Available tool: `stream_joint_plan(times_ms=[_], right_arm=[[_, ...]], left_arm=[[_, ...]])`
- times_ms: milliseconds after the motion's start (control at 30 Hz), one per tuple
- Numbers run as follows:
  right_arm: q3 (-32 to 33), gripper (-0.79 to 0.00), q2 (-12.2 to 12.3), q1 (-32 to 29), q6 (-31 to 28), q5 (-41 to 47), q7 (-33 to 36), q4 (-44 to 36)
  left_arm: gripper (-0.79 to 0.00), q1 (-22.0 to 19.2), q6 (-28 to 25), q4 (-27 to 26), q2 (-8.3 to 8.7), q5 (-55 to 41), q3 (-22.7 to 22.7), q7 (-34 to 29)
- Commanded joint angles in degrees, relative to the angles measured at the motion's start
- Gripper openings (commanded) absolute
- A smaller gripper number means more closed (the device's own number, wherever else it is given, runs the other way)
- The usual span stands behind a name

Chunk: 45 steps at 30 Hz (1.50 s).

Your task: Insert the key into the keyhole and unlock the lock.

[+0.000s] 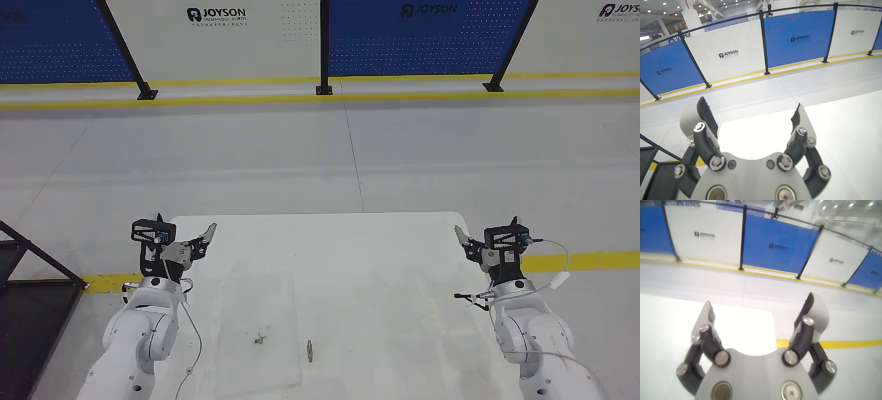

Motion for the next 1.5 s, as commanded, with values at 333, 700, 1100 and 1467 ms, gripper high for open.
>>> stream_joint_plan(times_ms=[333,700,1100,1467], right_arm=[[0.0,0.0,0.0,0.0,0.0,0.0,0.0,0.0],[0.0,0.0,0.0,0.0,0.0,0.0,0.0,0.0],[0.0,0.0,0.0,0.0,0.0,0.0,0.0,0.0],[0.0,0.0,0.0,0.0,0.0,0.0,0.0,0.0]], left_arm=[[0.0,15.4,-12.6,-10.7,0.46,-2.6,-2.8,1.4],[0.0,30.6,-20.9,-20.2,0.96,5.0,1.6,-14.8],[-0.102,18.6,-8.1,-11.2,-0.5,7.8,15.1,-33.8],[-0.526,14.0,-2.4,-6.1,-1.21,13.1,20.1,-34.6]])
